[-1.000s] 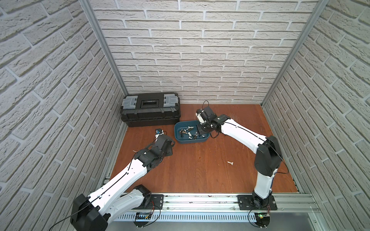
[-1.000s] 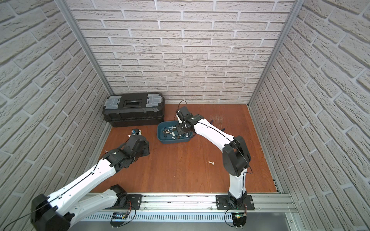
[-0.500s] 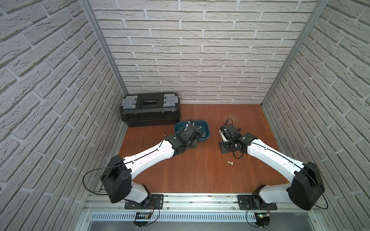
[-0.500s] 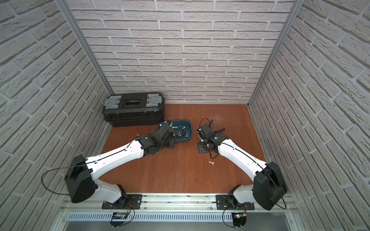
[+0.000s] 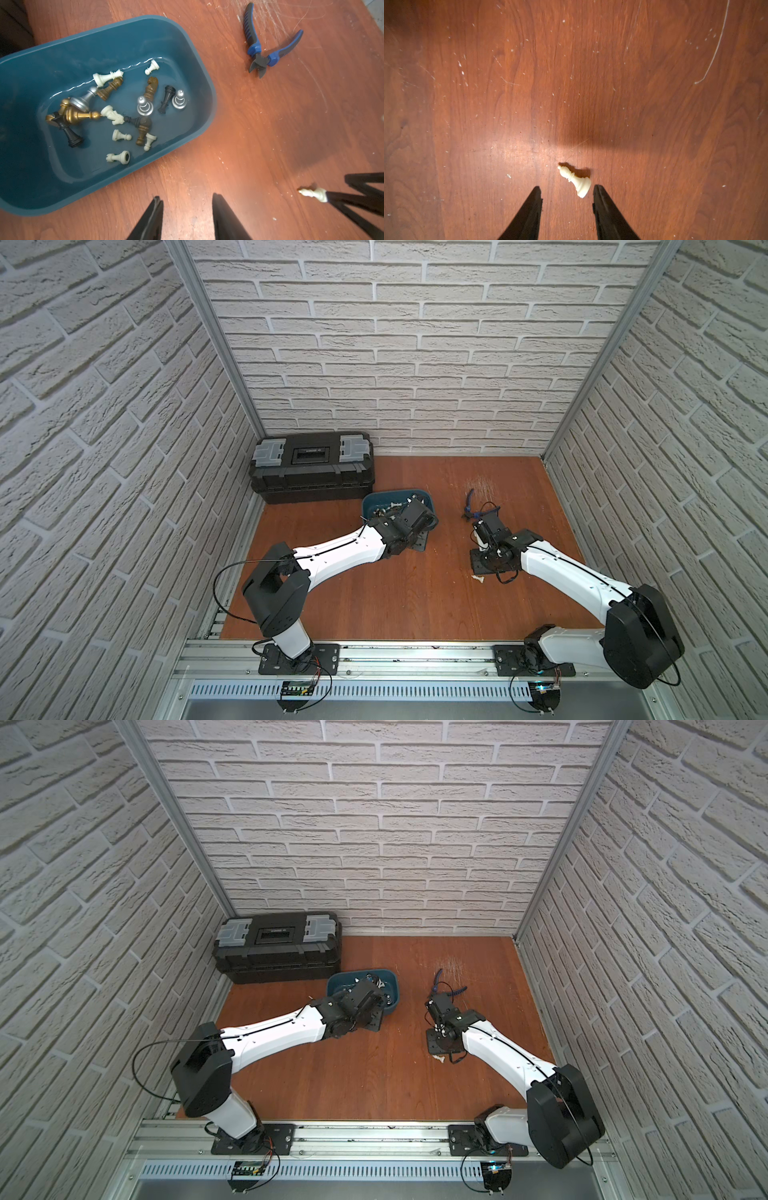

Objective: Put the chess pieces into the storage box
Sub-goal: Pick up the chess piece at the center of the board.

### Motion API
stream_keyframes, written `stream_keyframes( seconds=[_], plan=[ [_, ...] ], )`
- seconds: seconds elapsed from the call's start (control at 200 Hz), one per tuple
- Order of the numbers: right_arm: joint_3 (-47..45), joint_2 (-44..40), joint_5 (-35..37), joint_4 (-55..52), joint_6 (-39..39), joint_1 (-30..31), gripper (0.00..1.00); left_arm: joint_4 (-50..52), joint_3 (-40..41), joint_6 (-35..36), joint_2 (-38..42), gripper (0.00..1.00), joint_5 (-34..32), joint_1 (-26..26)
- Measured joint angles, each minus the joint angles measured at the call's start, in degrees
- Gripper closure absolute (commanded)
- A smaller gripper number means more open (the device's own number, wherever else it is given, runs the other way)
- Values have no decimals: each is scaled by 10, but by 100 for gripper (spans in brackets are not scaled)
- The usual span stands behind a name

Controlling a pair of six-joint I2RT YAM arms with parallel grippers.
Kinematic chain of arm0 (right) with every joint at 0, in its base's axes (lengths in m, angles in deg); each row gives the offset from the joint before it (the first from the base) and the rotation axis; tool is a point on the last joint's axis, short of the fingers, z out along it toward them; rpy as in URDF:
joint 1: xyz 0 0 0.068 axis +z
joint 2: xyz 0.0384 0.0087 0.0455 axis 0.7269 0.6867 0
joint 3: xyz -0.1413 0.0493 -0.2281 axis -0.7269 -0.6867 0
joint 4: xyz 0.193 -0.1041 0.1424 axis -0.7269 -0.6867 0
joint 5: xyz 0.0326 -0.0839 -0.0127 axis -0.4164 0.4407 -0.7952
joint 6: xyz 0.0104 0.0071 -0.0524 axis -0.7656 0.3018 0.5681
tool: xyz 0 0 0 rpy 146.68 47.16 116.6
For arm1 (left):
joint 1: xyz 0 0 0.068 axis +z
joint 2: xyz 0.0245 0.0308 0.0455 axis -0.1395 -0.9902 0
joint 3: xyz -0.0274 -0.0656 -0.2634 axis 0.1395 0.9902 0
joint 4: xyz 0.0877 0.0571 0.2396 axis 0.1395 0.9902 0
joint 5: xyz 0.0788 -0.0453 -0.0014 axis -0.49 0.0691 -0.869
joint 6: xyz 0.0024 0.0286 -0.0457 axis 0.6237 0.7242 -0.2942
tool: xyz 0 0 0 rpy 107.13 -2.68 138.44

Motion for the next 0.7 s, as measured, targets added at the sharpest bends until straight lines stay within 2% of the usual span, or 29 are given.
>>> stream_keyframes(
  seconds=[0.095,0.225,0.455,0.7],
  plan=[
    [-22,-4,3,1,-13,0,46,-4,14,-6,2,56,1,0],
    [-43,-1,10,10,-24,0,45,-7,28,-11,2,56,2,0],
    [-44,50,3,47,-23,0,48,-12,33,-14,5,56,3,-2],
    [-45,52,-18,56,-14,0,52,-15,33,-15,7,56,3,-2]
  ],
)
